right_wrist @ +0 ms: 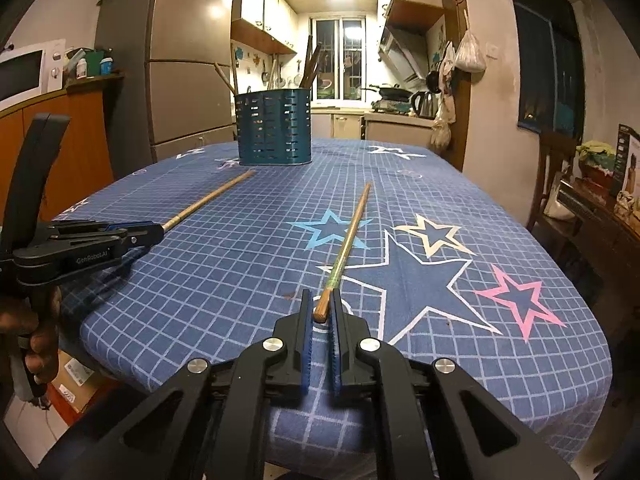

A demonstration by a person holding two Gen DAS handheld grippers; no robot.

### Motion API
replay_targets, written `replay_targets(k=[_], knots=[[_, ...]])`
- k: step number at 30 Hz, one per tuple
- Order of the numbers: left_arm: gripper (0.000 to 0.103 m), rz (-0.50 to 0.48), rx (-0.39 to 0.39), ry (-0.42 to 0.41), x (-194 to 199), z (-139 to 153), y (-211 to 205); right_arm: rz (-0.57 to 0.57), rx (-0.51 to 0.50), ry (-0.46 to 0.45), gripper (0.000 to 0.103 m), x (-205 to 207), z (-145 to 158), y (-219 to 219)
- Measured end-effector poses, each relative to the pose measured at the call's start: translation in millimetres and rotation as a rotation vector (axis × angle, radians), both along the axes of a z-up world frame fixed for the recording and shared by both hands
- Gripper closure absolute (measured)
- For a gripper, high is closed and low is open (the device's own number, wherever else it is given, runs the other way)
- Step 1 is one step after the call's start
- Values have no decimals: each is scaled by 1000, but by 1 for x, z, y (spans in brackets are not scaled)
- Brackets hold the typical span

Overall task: Organize utensils
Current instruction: 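Close the left tool on a chopstick while the right tool grasps another, then lift both held chopsticks and carry them above the utensil holder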

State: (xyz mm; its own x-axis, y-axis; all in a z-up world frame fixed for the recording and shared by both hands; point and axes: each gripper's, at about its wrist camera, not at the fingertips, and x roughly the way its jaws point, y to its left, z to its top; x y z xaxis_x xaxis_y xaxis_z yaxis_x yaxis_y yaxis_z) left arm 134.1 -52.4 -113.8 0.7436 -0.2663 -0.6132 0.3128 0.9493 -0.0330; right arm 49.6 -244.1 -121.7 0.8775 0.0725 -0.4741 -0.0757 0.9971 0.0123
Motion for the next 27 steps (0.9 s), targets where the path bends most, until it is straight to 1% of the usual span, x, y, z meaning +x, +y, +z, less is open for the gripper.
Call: replay_targets(k=[4, 6, 12, 14, 21, 27], knots=[[98, 1, -9, -7, -7, 4, 3, -3, 7, -21, 95, -5, 2, -1], [98, 0, -14, -27, -12, 10, 5, 0, 0, -42, 95, -9, 9, -1], [98, 4, -32, -97, -28, 37, 16, 8, -19, -109, 95, -20, 36, -5], [98, 5, -41, -130, -35, 50, 20, 12, -22, -131, 95, -23, 45, -7], [98, 0, -71, -238, -47, 96, 27, 58, -57, -217, 95, -24, 88, -8], [98, 6, -86, -307, -36, 127, 27, 97, -44, -262, 95, -4, 131, -19]])
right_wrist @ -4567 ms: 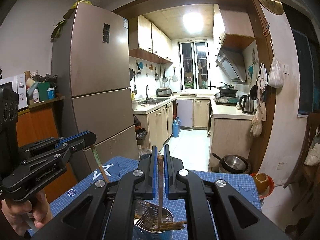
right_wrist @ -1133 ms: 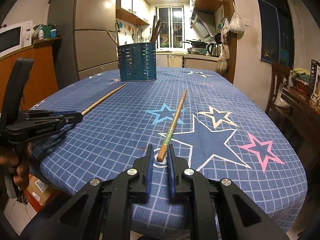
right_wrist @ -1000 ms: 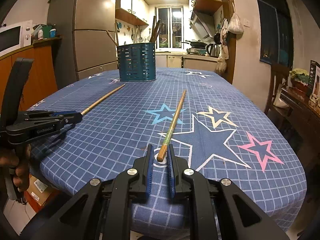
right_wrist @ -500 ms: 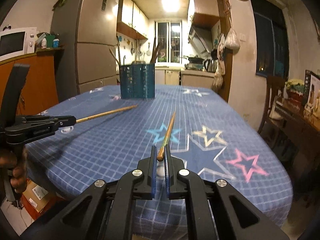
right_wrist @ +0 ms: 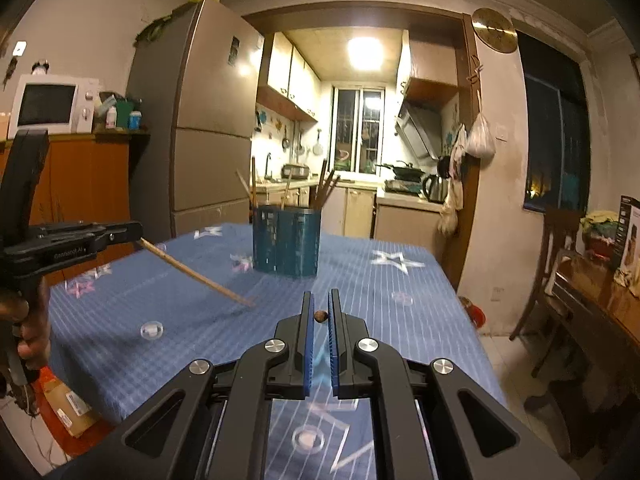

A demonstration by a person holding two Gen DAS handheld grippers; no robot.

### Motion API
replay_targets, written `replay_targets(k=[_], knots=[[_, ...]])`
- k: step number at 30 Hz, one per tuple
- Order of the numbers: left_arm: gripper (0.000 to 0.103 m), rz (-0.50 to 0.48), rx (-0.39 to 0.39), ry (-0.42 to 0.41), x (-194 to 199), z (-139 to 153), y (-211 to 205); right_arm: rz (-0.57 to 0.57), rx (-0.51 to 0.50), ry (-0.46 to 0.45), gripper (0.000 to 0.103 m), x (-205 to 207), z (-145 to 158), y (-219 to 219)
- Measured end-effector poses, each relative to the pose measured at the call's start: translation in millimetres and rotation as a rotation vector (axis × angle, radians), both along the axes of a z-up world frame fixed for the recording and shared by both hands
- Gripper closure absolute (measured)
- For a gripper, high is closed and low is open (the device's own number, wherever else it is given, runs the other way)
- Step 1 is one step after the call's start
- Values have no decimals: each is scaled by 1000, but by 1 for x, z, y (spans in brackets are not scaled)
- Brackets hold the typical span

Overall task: Organize utensils
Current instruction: 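Lift both held chopsticks and carry them above the utensil holder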

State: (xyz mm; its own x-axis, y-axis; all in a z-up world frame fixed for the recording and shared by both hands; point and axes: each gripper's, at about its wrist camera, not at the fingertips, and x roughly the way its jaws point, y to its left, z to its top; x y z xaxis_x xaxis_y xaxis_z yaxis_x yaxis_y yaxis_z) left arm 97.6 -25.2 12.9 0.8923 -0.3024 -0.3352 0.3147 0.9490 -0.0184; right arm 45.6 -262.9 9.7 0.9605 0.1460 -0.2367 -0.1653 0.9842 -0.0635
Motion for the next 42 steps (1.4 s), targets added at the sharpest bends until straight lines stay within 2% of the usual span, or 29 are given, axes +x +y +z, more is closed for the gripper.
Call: replay_targets(k=[6, 12, 17, 32, 42], knots=[[98, 3, -23, -24, 21, 22, 0, 33, 32, 10, 95, 35, 29, -7], [98, 14, -9, -49, 39, 38, -5, 64, 49, 14, 95, 68, 50, -10], [98, 16, -29, -44, 57, 51, -6, 78, 72, 29, 95, 94, 67, -11], [98, 17, -18, -78, 74, 90, -3, 104, 90, -10, 95, 121, 117, 4], [98, 31, -14, -90, 95, 123, 4, 125, 144, -32, 95, 150, 154, 10]])
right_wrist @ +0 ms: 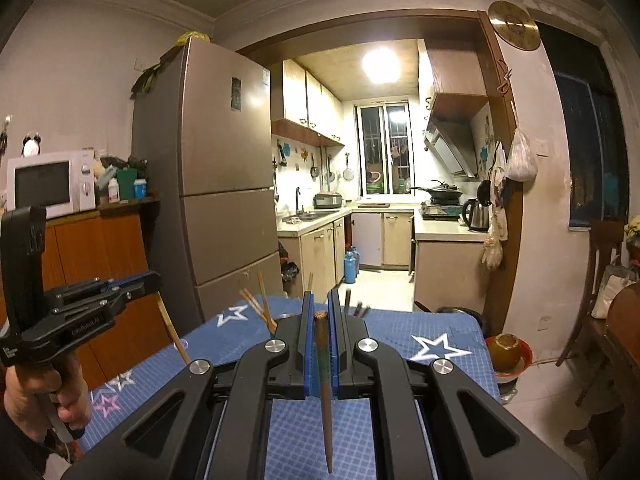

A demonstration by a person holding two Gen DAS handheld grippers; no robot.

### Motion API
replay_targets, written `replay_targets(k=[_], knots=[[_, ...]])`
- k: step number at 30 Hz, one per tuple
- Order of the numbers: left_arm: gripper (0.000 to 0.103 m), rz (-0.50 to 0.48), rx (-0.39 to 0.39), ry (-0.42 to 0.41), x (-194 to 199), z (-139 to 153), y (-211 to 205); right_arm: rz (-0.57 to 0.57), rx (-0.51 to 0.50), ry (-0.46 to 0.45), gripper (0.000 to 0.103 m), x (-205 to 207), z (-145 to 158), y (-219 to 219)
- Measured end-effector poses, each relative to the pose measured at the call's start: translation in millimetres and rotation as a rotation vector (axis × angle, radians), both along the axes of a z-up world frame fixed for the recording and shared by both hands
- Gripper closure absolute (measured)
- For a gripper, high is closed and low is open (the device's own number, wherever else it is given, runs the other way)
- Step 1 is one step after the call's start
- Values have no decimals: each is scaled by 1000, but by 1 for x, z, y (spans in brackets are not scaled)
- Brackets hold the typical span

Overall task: Organize utensils
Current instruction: 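Lift both held chopsticks and carry them above the utensil holder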

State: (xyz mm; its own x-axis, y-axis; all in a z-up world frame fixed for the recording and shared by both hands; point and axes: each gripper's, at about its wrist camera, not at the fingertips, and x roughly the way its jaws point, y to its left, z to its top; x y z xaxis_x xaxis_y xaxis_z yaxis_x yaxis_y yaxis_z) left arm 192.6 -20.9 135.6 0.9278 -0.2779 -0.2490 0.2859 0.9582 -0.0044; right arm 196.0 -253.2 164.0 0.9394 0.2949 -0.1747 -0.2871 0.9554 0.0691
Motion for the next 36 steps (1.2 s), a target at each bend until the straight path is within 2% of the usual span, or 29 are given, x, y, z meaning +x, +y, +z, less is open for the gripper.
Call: replay_targets(k=[11, 21, 29, 36], knots=[[98, 3, 5, -26, 31, 44, 2, 4, 14, -63, 95, 38, 56, 14], [98, 4, -21, -72, 62, 76, -3, 12, 24, -89, 95, 82, 85, 25], [98, 15, -23, -119, 91, 92, -9, 4, 29, -100, 95, 116, 98, 28], [98, 26, -26, -127, 114, 89, -10, 9, 39, -80, 95, 147, 88, 32]])
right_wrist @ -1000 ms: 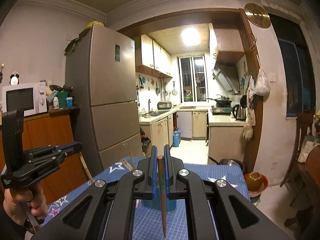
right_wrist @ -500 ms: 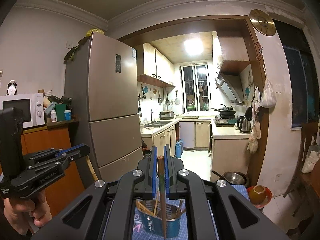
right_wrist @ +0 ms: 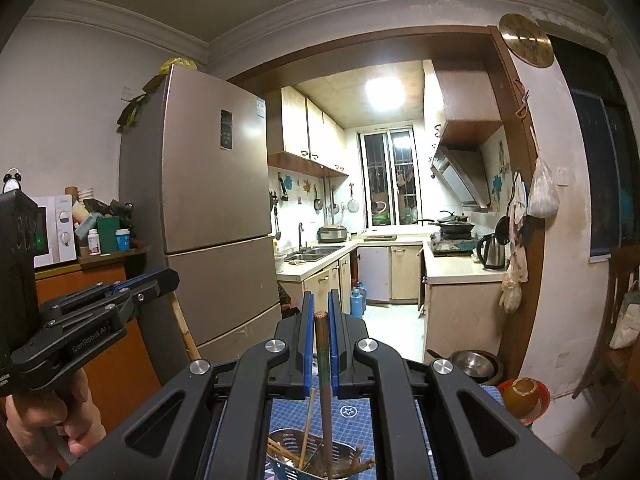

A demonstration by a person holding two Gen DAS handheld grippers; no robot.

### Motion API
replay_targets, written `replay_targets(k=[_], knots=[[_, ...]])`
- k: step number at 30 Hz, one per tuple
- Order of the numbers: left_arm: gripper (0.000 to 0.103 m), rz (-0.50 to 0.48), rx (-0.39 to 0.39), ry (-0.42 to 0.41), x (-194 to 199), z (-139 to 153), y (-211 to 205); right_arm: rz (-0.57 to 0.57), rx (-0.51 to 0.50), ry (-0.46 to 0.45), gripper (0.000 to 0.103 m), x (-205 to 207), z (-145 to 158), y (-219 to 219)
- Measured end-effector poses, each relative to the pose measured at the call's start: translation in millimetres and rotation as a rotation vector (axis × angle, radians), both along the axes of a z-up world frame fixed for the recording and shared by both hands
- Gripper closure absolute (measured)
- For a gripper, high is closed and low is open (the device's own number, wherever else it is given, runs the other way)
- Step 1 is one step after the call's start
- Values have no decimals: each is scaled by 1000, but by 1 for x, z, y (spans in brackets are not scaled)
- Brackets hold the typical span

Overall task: Organize utensils
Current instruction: 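Lift both held chopsticks and carry them above the utensil holder, then open both tools to drop the chopsticks into the utensil holder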

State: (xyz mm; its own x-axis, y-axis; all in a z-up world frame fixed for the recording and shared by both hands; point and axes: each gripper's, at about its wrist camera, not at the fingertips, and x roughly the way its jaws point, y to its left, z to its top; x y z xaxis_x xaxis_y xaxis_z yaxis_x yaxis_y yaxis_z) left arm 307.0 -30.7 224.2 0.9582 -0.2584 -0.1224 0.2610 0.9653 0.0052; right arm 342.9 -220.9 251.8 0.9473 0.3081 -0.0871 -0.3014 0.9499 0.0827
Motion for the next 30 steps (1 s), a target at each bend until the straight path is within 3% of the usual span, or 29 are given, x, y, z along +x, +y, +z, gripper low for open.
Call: replay_targets(k=[30], knots=[[98, -10, 1, 69, 56, -47, -8, 8, -11, 82, 95, 64, -62, 18]])
